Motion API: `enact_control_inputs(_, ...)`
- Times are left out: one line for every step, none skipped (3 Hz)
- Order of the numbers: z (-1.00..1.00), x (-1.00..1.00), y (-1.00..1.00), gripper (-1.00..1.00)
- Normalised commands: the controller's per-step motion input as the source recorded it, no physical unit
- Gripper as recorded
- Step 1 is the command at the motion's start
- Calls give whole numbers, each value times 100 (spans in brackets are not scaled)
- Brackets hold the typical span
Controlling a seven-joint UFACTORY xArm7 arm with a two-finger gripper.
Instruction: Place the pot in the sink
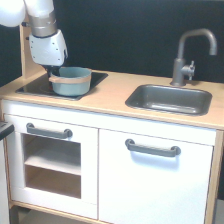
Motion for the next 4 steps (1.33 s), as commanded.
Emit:
enact_control_inputs(49, -40, 18, -94)
enact_control_inputs(45, -42, 41, -100)
enact_control_inputs(100, -67, 46, -100)
enact_control_inputs(100, 100, 14, -57)
